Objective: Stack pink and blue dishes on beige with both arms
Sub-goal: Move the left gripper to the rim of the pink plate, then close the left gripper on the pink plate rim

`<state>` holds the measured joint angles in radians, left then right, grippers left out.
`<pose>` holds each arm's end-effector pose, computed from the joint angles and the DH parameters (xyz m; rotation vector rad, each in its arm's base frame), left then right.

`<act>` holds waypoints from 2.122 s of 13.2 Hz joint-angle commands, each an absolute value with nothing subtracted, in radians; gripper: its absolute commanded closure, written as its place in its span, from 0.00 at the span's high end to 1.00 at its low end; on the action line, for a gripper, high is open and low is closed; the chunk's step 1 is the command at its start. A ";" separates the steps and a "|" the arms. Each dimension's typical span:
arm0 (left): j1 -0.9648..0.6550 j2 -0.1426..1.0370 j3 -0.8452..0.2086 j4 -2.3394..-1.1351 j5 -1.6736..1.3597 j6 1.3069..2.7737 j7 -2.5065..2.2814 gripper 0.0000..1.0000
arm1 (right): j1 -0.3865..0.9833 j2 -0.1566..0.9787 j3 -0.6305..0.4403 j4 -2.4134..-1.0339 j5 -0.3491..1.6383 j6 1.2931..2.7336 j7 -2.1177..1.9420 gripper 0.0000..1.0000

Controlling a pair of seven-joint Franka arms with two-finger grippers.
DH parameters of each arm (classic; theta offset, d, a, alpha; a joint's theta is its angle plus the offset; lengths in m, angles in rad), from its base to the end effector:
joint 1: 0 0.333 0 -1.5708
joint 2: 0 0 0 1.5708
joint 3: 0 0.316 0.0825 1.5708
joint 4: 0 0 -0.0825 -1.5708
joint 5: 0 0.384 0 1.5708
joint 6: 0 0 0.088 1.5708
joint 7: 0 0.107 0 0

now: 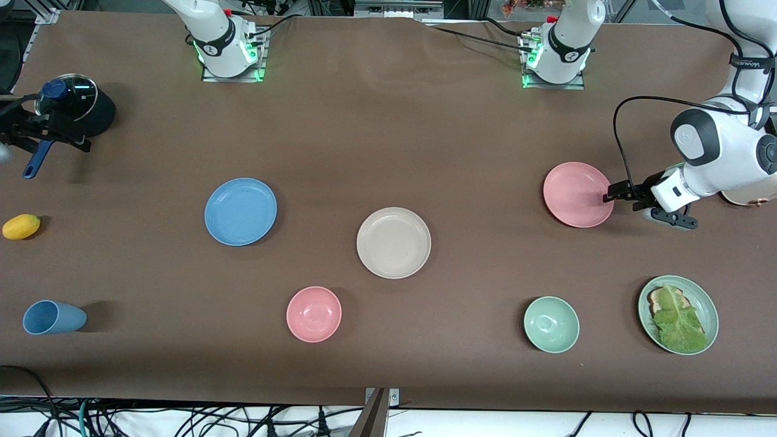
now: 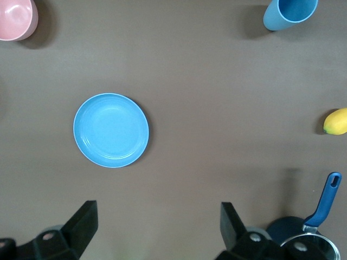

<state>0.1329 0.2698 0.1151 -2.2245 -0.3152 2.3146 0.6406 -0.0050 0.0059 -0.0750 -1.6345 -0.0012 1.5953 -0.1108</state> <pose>0.5146 0.1249 0.2393 2.8923 -0.2311 -0.1140 0.5545 -0.0445 0.5933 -3.1378 -0.0484 0.0707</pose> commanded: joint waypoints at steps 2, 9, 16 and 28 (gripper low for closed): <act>0.138 0.265 0.139 -2.256 -0.377 2.327 0.705 1.00 | -0.002 0.011 -0.080 -1.611 0.003 1.572 -0.110 1.00; 0.137 0.325 0.164 -2.299 -0.512 2.367 0.746 1.00 | -0.003 0.012 -0.081 -1.612 0.003 1.572 -0.109 1.00; 0.135 0.354 0.167 -2.299 -0.551 2.368 0.746 0.40 | -0.002 0.012 -0.080 -1.612 0.005 1.572 -0.104 1.00; 0.121 0.331 0.193 -2.274 -0.549 2.317 0.729 0.00 | -0.003 0.012 -0.080 -1.612 0.005 1.572 -0.110 1.00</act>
<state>0.1319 0.3589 0.1814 -2.2889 -0.5148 2.3537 0.7133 -0.0050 0.0059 -0.0777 -1.6345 -0.0012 1.5932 -0.1108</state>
